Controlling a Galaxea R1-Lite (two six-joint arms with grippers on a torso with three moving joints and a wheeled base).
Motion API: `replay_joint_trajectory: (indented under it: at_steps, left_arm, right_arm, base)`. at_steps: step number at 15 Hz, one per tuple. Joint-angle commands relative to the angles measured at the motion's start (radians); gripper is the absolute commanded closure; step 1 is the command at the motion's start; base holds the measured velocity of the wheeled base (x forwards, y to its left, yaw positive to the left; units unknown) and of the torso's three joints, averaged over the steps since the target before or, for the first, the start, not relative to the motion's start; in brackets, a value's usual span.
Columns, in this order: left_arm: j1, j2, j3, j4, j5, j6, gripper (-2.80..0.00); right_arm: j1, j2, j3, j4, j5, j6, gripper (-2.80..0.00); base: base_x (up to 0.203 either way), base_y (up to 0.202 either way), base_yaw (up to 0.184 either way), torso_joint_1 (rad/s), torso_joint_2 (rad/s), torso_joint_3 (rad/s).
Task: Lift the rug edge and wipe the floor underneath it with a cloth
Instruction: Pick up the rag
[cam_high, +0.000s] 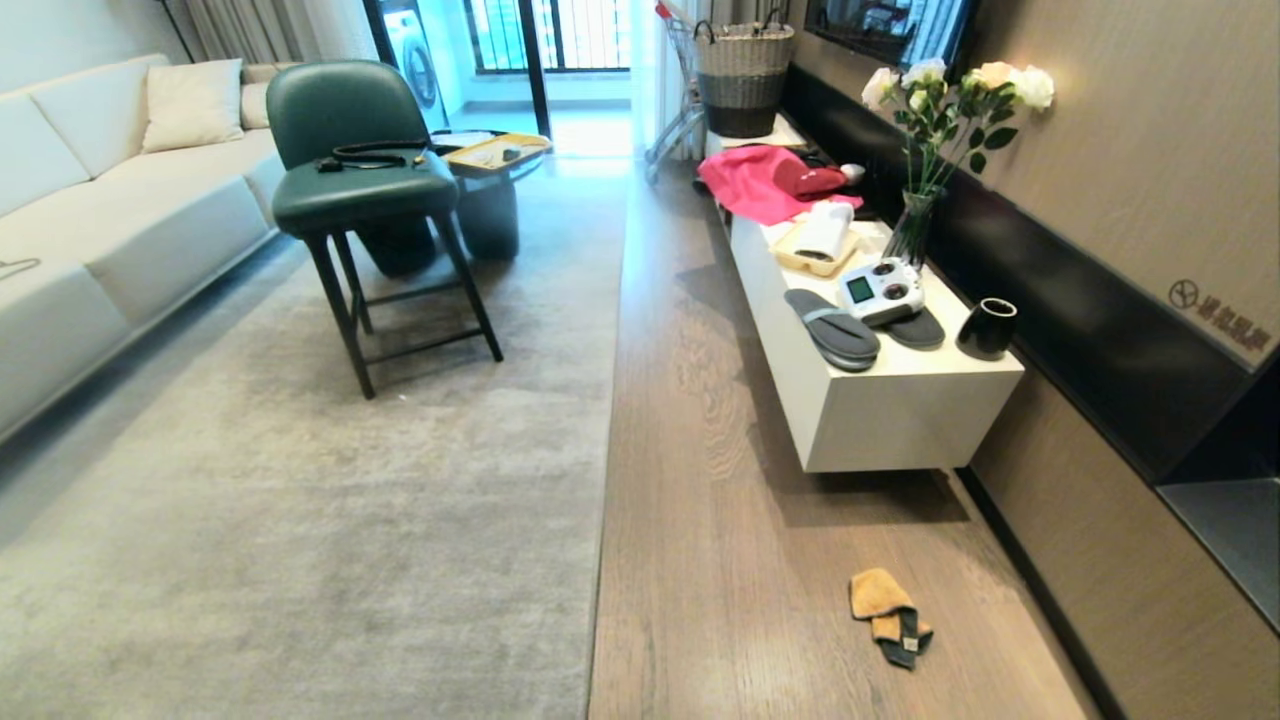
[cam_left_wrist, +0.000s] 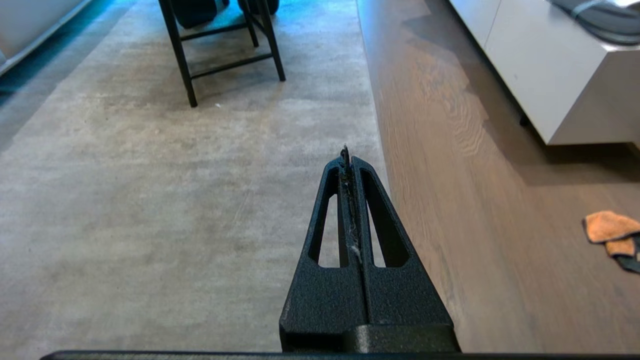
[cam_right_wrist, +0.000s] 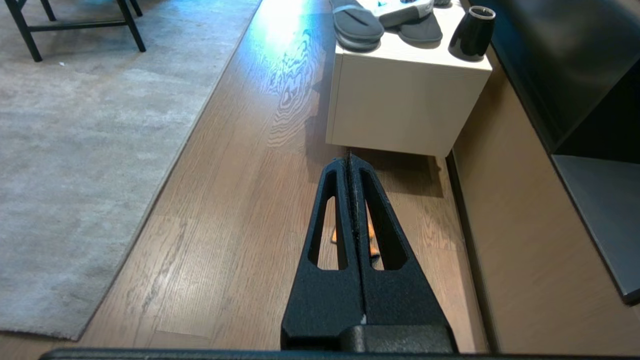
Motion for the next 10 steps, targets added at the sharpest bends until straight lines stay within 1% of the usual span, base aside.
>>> replay_joint_trajectory:
  at_steps: [1,2,3,10]
  left_arm:
    - [-0.001,0.000,0.000,-0.001,0.001,0.000,0.00]
    - [-0.001,0.000,0.000,-0.001,0.001,0.000,0.00]
    - [0.000,0.000,0.000,-0.001,0.001,0.000,0.00]
    - [0.000,0.000,0.000,-0.001,0.001,0.000,0.00]
  right_arm:
    - [0.000,0.001,0.000,0.000,0.000,-0.001,0.00]
    - [0.000,0.001,0.000,0.000,0.001,-0.001,0.00]
    - [0.000,0.001,0.000,0.000,0.001,-0.001,0.00]
    - [0.000,0.001,0.000,0.000,0.001,-0.001,0.00]
  base:
    - [0.000,0.000,0.000,0.011,0.44,0.447]
    - [0.000,0.000,0.000,0.032,0.42,0.461]
    - [0.000,0.000,0.000,0.002,0.24,0.283]
    - [0.000,0.000,0.000,0.000,0.00,0.000]
